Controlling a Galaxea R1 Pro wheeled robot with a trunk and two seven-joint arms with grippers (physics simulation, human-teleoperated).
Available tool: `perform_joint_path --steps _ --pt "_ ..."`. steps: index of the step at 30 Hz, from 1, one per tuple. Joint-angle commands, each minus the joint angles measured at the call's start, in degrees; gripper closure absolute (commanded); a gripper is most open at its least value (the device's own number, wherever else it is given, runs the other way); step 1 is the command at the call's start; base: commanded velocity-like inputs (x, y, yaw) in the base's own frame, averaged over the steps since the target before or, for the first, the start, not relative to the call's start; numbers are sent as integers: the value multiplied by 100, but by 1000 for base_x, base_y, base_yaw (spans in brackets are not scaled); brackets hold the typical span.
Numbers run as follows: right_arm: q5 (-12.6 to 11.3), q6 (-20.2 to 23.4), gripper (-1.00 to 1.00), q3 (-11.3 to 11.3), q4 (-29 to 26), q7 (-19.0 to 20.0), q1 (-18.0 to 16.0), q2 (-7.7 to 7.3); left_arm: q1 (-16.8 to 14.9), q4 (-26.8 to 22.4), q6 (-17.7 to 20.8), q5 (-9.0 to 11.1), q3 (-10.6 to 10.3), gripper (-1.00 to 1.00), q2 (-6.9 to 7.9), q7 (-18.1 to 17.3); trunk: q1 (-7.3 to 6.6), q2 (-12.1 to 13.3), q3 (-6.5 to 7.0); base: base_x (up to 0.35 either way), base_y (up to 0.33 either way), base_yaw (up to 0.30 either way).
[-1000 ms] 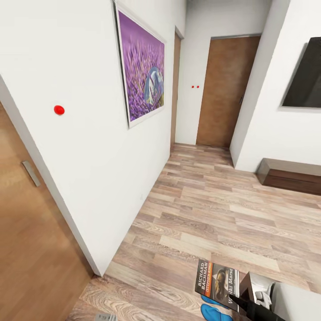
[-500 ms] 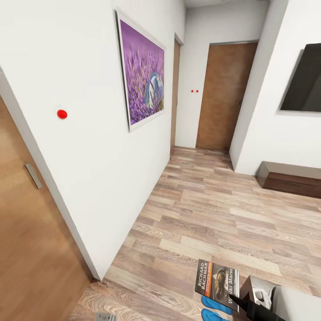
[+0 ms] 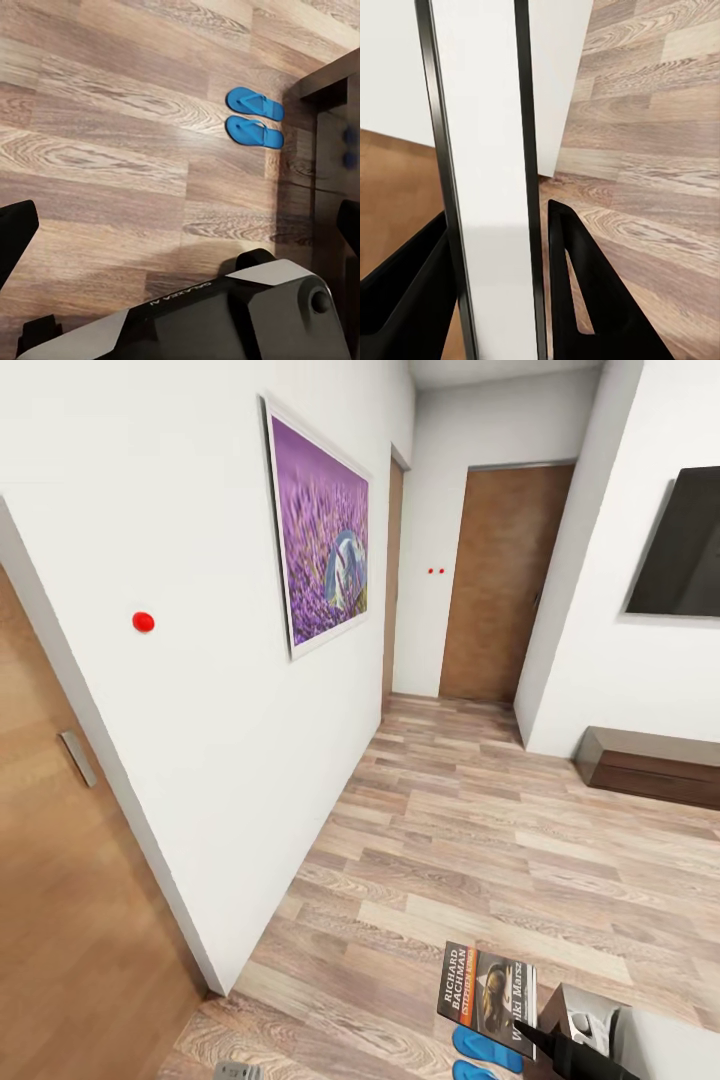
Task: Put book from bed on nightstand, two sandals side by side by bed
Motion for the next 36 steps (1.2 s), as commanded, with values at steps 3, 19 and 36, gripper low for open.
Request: perform_joint_path --steps 3,19,36 --pt "-52 36 100 32 1 17 -6 -2 -6 6 -30 -58 46 -100 3 -11 4 -13 -10 0 0 0" --pt "-52 38 100 31 1 17 -3 -2 -6 6 -30 -60 46 -100 3 -11 4 -13 115 0 0 0" --pt "-52 35 100 33 1 19 -5 -2 -6 6 -30 -59 46 -100 2 -11 4 -13 271 0 0 0"
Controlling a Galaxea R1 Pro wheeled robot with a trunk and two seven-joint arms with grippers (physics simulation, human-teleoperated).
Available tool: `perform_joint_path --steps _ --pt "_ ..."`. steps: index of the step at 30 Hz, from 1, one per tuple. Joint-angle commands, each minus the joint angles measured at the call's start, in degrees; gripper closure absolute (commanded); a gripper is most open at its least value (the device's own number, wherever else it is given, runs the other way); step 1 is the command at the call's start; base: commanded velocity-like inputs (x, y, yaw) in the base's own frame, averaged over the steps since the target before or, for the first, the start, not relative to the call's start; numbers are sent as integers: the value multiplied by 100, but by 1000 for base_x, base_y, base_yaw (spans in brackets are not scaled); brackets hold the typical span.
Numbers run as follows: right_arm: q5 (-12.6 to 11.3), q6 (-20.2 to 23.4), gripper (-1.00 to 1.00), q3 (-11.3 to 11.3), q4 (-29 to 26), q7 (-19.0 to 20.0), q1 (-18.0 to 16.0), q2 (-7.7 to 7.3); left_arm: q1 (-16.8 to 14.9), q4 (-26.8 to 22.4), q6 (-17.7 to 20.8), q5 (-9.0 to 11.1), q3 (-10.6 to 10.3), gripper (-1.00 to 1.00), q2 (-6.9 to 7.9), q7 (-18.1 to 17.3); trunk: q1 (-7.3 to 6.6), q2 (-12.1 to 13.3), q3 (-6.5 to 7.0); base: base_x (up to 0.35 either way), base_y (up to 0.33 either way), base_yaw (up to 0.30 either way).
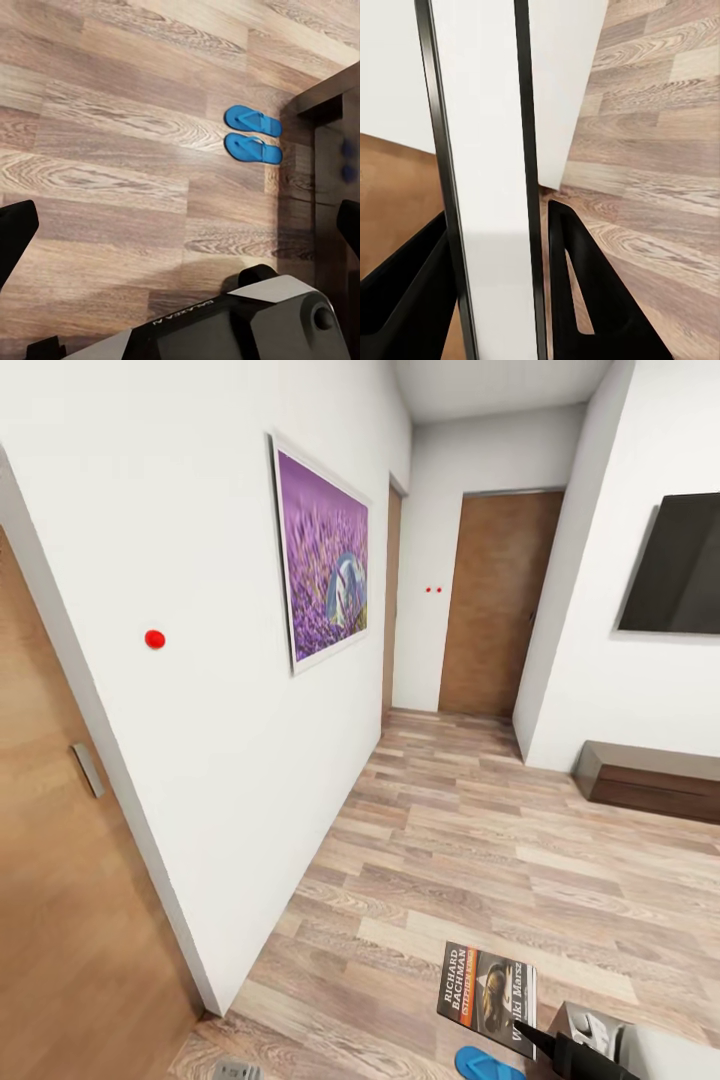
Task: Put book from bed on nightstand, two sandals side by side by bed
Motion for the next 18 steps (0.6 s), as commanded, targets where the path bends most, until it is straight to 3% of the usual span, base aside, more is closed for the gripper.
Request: perform_joint_path --steps 1,18 --pt "-49 36 100 34 1 17 -4 -2 -6 6 -30 -59 45 -100 0 -11 4 -13 -4 0 0 0" --pt "-51 37 100 34 1 17 -2 -2 -6 6 -30 -59 45 -100 2 -11 4 -13 23 0 0 0"
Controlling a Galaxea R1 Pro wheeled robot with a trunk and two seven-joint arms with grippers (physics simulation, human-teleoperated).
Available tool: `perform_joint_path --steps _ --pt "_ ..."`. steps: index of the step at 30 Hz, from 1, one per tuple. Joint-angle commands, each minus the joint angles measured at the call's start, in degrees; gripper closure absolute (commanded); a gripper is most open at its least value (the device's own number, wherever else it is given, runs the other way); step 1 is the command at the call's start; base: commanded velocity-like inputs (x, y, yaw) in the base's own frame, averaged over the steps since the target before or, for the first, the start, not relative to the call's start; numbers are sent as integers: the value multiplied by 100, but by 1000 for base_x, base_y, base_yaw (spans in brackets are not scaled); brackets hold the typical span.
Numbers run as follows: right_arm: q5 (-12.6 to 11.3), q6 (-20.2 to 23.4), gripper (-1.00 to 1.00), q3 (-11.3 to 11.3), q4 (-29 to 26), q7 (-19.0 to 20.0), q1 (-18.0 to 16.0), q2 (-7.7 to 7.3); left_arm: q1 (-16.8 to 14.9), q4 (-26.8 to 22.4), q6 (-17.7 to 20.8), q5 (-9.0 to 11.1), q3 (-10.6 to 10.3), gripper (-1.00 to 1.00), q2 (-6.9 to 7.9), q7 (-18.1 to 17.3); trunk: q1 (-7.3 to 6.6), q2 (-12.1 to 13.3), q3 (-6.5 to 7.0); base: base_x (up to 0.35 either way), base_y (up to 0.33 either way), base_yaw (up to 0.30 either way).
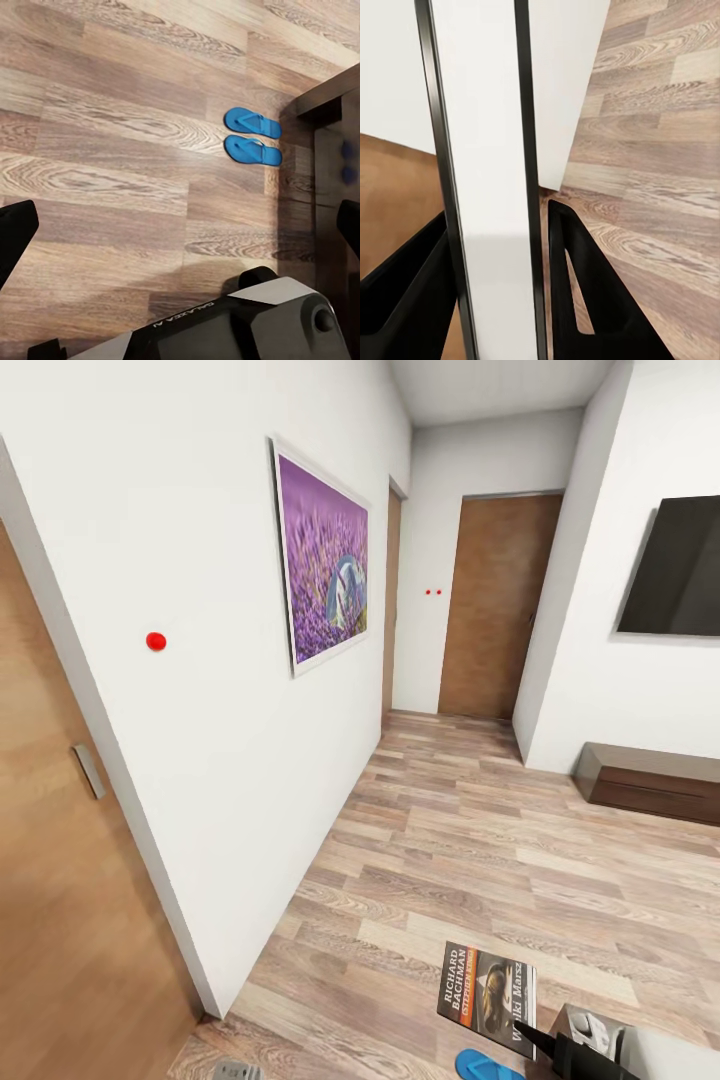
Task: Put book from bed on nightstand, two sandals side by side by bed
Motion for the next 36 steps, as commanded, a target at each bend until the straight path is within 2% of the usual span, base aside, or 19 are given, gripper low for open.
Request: perform_joint_path --steps 1,14,28,36 --pt "-53 39 100 29 0 17 -7 -2 -6 6 -30 -59 46 -100 2 -11 4 -13 -13 0 0 0" --pt "-53 37 100 30 0 13 -7 -2 -6 6 -28 -57 54 -100 3 -20 4 -13 -13 15 0 0" --pt "-53 35 100 36 8 14 -10 -2 -6 6 -21 -42 69 -100 11 -17 4 -13 -13 279 0 0" --pt "-53 39 100 37 9 16 -9 -2 -6 6 -21 -42 64 -100 11 -19 4 -13 -13 75 0 142"
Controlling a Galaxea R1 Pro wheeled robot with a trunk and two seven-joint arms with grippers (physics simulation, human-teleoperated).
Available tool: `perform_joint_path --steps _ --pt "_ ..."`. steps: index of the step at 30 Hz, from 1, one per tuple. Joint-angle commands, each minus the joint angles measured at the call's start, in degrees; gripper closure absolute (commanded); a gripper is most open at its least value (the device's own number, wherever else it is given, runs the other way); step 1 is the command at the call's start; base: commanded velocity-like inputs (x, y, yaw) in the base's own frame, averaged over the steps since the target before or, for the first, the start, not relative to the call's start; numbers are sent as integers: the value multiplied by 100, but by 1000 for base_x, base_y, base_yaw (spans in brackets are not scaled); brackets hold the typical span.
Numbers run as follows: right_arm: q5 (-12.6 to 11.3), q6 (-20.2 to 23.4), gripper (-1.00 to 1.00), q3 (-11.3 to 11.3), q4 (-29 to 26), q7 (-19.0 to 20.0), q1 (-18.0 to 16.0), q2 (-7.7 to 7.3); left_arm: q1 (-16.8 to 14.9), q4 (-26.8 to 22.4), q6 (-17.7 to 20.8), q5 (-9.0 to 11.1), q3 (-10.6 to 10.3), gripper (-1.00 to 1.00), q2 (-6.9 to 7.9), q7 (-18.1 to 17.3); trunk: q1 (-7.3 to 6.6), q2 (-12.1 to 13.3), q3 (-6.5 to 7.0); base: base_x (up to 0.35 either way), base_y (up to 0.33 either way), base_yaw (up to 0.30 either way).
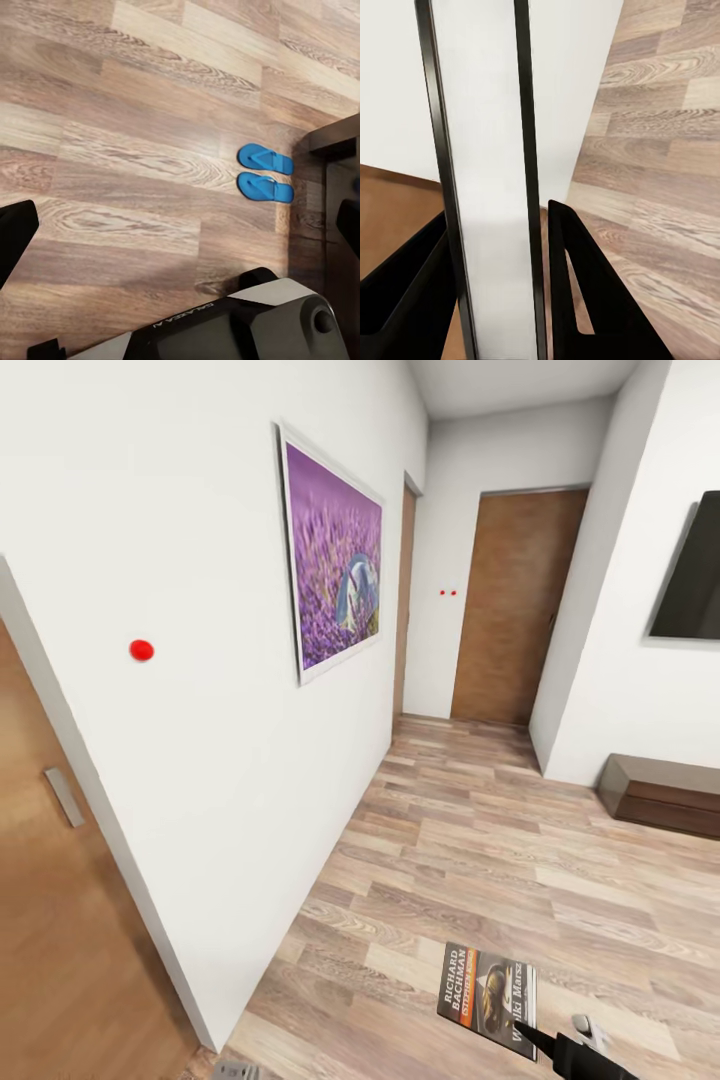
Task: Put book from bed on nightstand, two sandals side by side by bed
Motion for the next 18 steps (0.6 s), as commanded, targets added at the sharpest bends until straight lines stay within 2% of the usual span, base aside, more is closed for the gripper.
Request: perform_joint_path --steps 1,9,18 --pt "-53 36 100 34 -1 17 -3 -3 -7 7 -29 -58 45 -100 1 -11 4 -13 -13 12 0 199" --pt "-53 33 100 30 -1 17 -4 -3 -7 7 -29 -58 44 -100 1 -8 4 -13 -13 41 0 53" --pt "-53 36 100 34 -1 17 -4 -3 -7 7 -29 -58 44 -100 1 -11 4 -13 -13 300 0 1"
